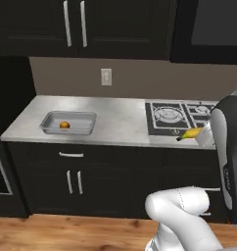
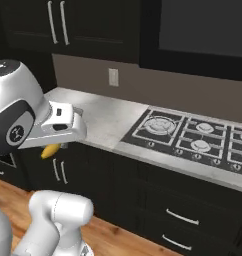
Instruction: Pick the mango and banana from the fridge and place them inside the tupperware on the counter.
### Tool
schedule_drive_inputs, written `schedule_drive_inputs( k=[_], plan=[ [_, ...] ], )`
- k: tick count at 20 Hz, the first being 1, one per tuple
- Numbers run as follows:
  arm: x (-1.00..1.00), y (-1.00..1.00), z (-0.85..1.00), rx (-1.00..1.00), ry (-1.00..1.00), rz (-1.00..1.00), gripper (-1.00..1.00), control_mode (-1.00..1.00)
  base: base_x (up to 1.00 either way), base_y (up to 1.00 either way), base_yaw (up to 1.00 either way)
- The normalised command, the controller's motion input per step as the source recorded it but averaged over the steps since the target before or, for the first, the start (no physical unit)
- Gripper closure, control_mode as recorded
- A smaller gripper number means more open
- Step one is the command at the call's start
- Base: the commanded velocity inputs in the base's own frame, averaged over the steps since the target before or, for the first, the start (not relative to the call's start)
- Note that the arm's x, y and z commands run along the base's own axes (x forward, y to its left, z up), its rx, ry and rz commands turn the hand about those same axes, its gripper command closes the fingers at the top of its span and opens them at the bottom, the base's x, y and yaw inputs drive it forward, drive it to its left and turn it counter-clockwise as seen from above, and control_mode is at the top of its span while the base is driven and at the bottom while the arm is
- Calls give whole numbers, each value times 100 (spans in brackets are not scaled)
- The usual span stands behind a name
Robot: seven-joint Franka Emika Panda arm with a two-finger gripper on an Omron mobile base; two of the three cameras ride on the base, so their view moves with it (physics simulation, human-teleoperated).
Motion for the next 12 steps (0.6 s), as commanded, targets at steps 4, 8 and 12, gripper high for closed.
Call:
schedule_drive_inputs(
  k=[4,8,12],
  plan=[
    [0,0,0,0,0,0,100,100,87,100,0],
    [0,0,0,0,0,0,100,100,74,100,-8],
    [0,0,0,0,0,0,100,100,50,100,-12]
  ],
)
